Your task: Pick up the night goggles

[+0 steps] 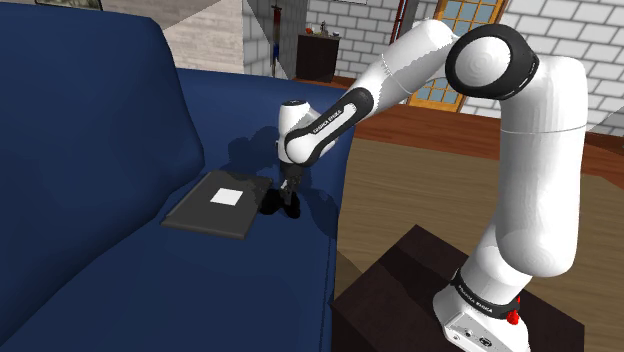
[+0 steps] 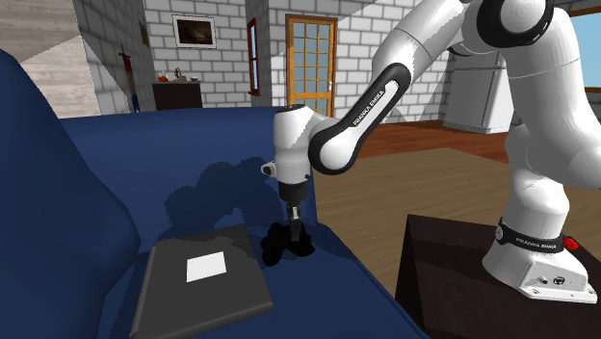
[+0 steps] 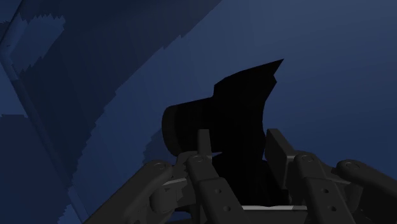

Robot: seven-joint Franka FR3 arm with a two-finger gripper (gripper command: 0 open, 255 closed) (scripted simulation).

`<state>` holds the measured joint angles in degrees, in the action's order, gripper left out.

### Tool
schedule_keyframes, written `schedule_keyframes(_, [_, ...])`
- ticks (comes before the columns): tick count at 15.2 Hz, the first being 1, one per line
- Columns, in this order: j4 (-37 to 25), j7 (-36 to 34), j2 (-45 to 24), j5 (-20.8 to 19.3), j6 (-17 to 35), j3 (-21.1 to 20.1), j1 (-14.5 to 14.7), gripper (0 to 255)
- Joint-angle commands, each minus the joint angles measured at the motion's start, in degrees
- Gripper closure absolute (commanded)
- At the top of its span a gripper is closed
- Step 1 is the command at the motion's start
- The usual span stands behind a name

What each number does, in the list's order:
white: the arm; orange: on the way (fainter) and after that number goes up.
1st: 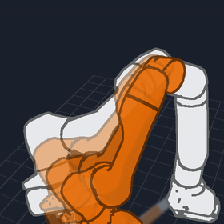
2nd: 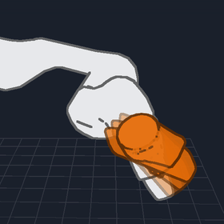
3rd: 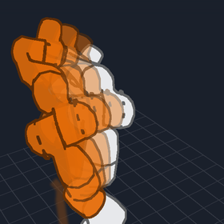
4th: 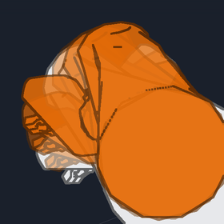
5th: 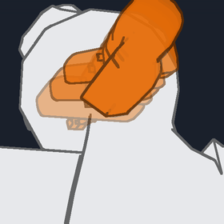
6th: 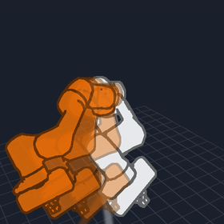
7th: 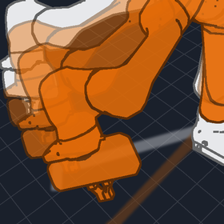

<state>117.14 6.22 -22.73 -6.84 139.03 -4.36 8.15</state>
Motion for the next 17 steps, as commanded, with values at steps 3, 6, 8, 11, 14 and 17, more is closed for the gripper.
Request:
schedule_keyframes(3, [0.02, -0.01, -0.03, 0.00, 0.04, -0.01, 0.01, 255])
schedule_keyframes(6, [-0.12, 0.20, 1.04, 0.22, -1.17, -0.12, -0.07, 255])
schedule_keyframes(8, [-0.29, 0.39, 2.12, 0.43, -2.41, -0.22, -0.14, 255])
schedule_keyframes(11, [-0.62, 0.67, 3.69, 0.75, -4.30, -0.37, -0.23, 255])
schedule_keyframes(14, [-1.07, 0.94, 5.19, 1.05, -6.22, -0.49, -0.30, 255])
schedule_keyframes(17, [-1.62, 1.21, 6.60, 1.34, -8.18, -0.60, -0.36, 255])
